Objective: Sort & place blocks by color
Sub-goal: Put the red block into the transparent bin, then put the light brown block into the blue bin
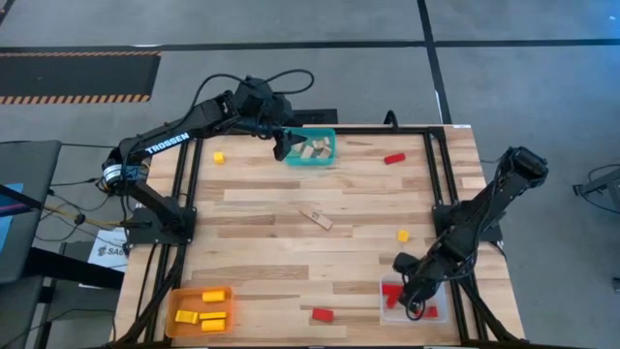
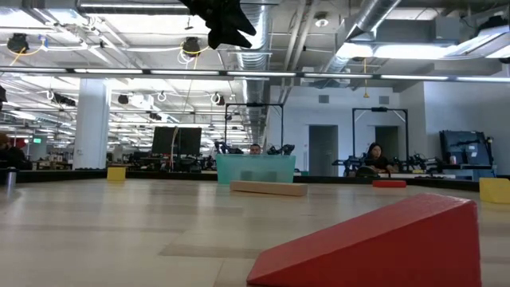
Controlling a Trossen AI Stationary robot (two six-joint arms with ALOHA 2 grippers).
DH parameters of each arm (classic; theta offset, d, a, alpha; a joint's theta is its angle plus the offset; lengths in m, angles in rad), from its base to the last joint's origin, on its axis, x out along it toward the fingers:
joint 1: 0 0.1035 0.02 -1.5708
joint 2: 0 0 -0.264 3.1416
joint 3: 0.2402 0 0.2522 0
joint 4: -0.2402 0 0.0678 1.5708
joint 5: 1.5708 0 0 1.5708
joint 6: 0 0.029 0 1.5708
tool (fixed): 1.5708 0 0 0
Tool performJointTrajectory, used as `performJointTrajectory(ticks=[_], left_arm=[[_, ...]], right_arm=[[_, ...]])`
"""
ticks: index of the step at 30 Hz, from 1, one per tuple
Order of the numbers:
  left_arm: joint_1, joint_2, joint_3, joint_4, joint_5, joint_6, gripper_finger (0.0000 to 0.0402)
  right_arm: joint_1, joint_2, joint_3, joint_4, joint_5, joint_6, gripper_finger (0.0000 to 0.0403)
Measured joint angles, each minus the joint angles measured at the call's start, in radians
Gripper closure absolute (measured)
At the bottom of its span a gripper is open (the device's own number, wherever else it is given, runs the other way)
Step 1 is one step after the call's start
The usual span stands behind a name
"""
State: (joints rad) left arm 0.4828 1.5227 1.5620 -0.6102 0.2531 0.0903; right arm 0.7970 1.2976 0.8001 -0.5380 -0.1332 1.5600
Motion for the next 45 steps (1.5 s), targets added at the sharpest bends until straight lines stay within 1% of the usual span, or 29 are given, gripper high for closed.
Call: performJointTrajectory(ticks=[5,9,14,17,19,22,25,27,28,31,33,34,36,38,39,41,45], left_arm=[[0.0,0.0,0.0,0.019,-0.002,-0.006,0.0187],[-0.001,0.0,0.0,0.046,-0.002,-0.009,0.0187],[-0.012,0.014,0.0,0.053,-0.002,-0.012,0.0187],[-0.015,0.026,0.0,0.021,0.0,-0.012,0.0187],[-0.027,0.039,0.002,0.008,0.004,-0.012,0.0187],[-0.038,0.054,0.0,-0.092,0.004,-0.003,0.0187],[-0.056,0.067,0.0,-0.21,-0.026,0.013,0.0187],[-0.068,0.087,-0.003,-0.29,-0.059,0.021,0.0187],[-0.078,0.095,-0.009,-0.302,-0.064,0.036,0.0187],[-0.114,0.111,-0.052,-0.343,-0.048,0.157,0.0187],[-0.144,0.118,-0.107,-0.331,-0.047,0.28,0.0187],[-0.159,0.118,-0.14,-0.331,-0.054,0.34,0.0187],[-0.191,0.117,-0.211,-0.258,-0.078,0.472,0.0187],[-0.22,0.117,-0.273,-0.209,-0.08,0.613,0.0187],[-0.237,0.117,-0.297,-0.178,-0.088,0.647,0.0187],[-0.275,0.117,-0.336,-0.054,-0.109,0.684,0.0187],[-0.33,0.119,-0.404,0.164,-0.119,0.681,0.0187]], right_arm=[[-0.006,0.0,0.0,-0.019,-0.077,-0.06,0.0194],[-0.035,-0.009,0.0,-0.046,-0.15,-0.082,0.0157],[-0.099,-0.06,0.0,-0.047,-0.28,-0.113,0.0145],[-0.14,-0.12,0.0,-0.051,-0.291,-0.132,0.0147],[-0.171,-0.165,0.0,-0.067,-0.272,-0.158,0.0149],[-0.227,-0.234,0.0,-0.096,-0.214,-0.205,0.0154],[-0.291,-0.288,0.0,-0.145,-0.106,-0.305,0.0157],[-0.341,-0.31,0.0,-0.163,-0.018,-0.408,0.0158],[-0.368,-0.316,0.0,-0.169,0.034,-0.467,0.0158],[-0.447,-0.315,0.0,-0.151,0.197,-0.64,0.0158],[-0.504,-0.301,0.0,-0.13,0.263,-0.745,0.0158],[-0.532,-0.291,0.0,-0.118,0.271,-0.79,0.0158],[-0.586,-0.27,0.0,-0.101,0.267,-0.858,0.0158],[-0.624,-0.251,0.0,-0.108,0.263,-0.881,0.0158],[-0.639,-0.24,0.001,-0.108,0.262,-0.882,0.0158],[-0.664,-0.223,0.0,-0.121,0.249,-0.884,0.0158],[-0.69,-0.197,0.0,-0.123,0.16,-0.904,0.0158]])
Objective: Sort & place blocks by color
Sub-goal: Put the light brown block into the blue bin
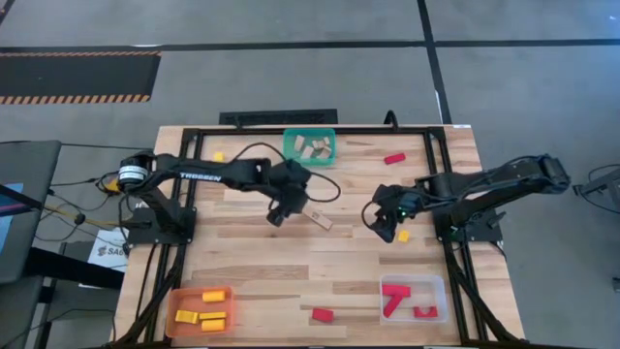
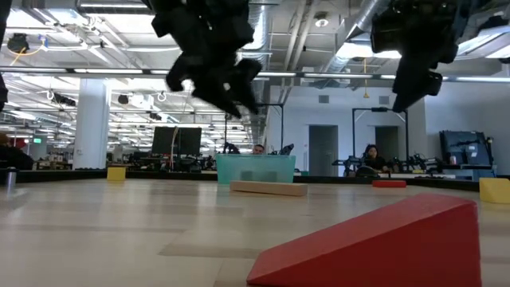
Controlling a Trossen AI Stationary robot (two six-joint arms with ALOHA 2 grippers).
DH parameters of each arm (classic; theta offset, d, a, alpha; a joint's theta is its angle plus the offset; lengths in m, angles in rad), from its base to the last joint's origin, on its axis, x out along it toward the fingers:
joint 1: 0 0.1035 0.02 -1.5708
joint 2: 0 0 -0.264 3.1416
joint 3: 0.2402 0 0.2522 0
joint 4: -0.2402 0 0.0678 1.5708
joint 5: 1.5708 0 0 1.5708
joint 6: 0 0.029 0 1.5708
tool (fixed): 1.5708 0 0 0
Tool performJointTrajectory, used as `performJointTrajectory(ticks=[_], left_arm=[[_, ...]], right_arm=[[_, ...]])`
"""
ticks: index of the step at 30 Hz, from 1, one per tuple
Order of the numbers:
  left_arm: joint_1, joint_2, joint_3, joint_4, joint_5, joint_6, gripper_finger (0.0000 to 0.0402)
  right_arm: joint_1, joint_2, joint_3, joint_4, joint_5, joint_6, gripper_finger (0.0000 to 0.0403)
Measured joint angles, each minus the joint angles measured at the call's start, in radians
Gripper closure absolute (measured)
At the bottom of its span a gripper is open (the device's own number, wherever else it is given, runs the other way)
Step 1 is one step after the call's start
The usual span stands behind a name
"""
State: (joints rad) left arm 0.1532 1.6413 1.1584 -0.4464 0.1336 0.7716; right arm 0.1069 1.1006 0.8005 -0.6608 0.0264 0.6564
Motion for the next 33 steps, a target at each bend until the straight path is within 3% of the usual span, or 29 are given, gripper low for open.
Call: performJointTrajectory(ticks=[3,9,16,20,28,33], left_arm=[[0.001,0.034,0.007,0.107,0.064,-0.048,0.0187],[0.014,0.177,0.06,0.101,0.157,-0.063,0.0187],[0.014,0.299,0.118,0.113,0.154,-0.057,0.0187],[0.017,0.356,0.116,0.13,0.102,-0.05,0.0187],[0.026,0.414,0.121,0.13,0.121,-0.106,0.0187],[0.028,0.405,0.119,0.119,0.138,-0.141,0.0231]], right_arm=[[0.0,0.013,0.0,0.003,-0.058,0.0,0.0159],[0.004,0.017,-0.001,-0.004,-0.134,0.012,0.0159],[0.004,0.012,0.0,-0.002,-0.176,0.032,0.0159],[0.005,0.012,0.0,-0.004,-0.184,0.035,0.0159],[0.005,0.012,0.0,-0.015,-0.184,0.025,0.0159],[0.005,0.012,0.0,-0.017,-0.184,0.015,0.0159]])
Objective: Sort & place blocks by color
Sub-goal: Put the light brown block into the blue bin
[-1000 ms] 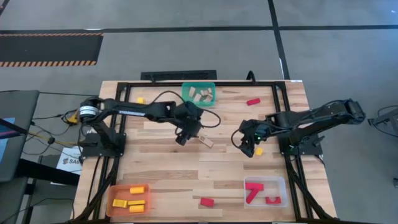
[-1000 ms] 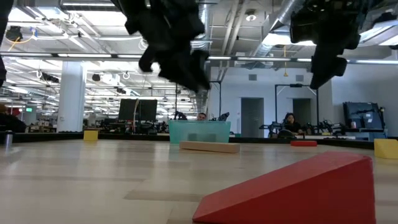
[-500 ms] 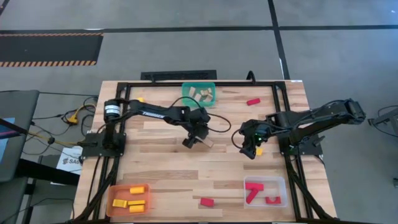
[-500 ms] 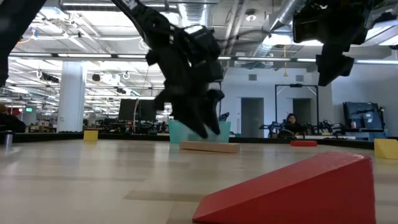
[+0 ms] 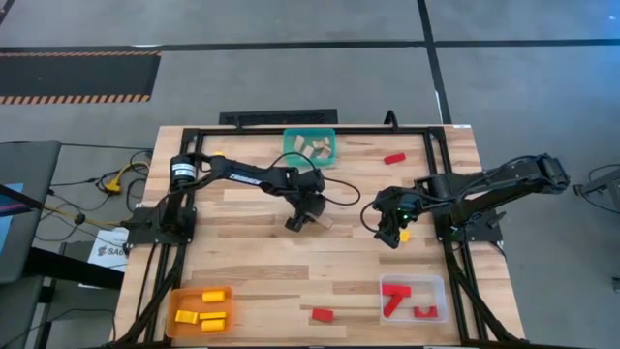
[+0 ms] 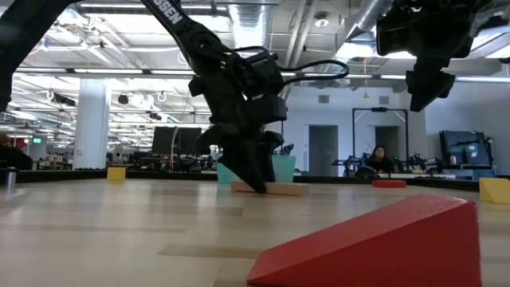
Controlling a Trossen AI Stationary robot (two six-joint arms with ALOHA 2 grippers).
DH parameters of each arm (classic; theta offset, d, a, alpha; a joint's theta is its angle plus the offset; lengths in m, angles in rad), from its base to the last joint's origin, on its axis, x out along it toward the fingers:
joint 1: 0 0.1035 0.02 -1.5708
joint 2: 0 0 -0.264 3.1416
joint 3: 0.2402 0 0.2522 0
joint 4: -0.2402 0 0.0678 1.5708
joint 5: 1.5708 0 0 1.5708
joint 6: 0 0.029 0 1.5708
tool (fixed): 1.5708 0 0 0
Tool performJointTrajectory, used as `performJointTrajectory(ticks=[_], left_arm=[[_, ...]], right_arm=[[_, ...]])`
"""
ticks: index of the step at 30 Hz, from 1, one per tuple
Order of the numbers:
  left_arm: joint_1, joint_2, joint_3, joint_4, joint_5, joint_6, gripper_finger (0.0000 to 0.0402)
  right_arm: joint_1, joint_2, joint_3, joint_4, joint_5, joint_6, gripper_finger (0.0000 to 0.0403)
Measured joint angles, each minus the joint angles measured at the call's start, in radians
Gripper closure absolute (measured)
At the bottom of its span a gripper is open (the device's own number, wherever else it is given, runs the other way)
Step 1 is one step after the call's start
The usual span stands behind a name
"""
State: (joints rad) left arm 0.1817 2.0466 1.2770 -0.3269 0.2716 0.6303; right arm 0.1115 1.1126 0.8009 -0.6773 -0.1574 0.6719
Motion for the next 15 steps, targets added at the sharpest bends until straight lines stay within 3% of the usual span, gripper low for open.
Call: performJointTrajectory(ticks=[4,8,11,15], left_arm=[[0.009,0.001,0.036,-0.07,-0.009,-0.007,0.0307],[0.052,0.001,0.167,-0.31,-0.098,-0.006,0.0306],[0.121,-0.02,0.285,-0.412,-0.069,-0.019,0.0306],[0.209,-0.052,0.393,-0.412,0.011,-0.091,0.0306]], right_arm=[[-0.003,0.0,0.0,0.0,0.0,-0.007,0.0159],[-0.003,0.0,0.0,-0.017,0.001,-0.015,0.0159],[-0.003,0.0,0.0,-0.047,0.007,-0.015,0.0159],[-0.003,-0.001,0.0,-0.102,0.053,-0.011,0.0159]])
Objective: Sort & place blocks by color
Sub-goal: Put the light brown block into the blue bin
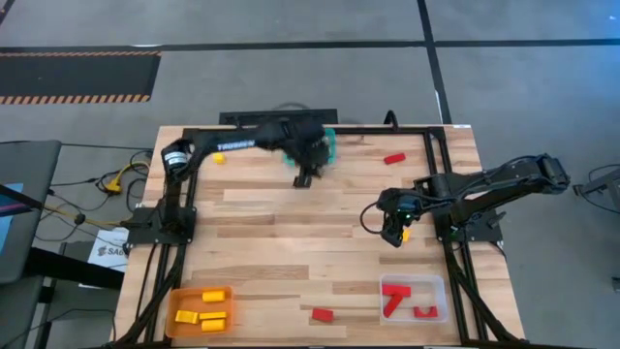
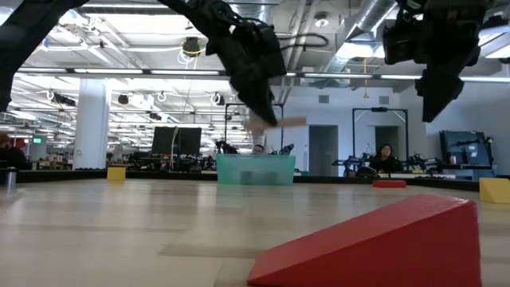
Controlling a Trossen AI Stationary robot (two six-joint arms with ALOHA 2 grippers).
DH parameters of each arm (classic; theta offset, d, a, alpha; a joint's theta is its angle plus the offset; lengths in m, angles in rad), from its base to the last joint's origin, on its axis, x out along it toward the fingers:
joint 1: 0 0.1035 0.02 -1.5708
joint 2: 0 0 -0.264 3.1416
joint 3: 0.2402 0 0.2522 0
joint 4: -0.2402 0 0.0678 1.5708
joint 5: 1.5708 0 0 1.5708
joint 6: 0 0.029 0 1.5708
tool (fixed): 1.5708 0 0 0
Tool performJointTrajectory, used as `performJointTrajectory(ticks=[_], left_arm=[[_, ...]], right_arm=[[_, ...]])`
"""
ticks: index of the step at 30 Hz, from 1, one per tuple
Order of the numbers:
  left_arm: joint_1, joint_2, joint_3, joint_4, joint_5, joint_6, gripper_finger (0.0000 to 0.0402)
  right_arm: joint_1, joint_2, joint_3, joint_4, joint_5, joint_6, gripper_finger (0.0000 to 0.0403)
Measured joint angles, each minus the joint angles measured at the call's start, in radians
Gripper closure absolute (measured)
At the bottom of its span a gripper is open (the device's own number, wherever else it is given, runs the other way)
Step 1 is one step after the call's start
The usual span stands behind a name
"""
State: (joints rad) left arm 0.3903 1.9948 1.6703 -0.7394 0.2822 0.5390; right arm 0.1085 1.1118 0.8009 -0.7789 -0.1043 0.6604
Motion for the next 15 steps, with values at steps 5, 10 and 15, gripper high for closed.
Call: performJointTrajectory(ticks=[5,10,15], left_arm=[[0.119,-0.012,0.098,0.031,-0.003,-0.083,0.0306],[0.241,0.008,0.11,0.051,-0.057,-0.173,0.0306],[0.324,0.073,0.108,-0.07,-0.007,-0.213,0.0306]], right_arm=[[0.001,-0.001,0.0,-0.091,0.071,0.096,0.0159],[-0.002,-0.002,0.0,-0.149,0.135,0.171,0.0159],[-0.048,-0.002,0.0,-0.163,0.158,0.211,0.0159]])
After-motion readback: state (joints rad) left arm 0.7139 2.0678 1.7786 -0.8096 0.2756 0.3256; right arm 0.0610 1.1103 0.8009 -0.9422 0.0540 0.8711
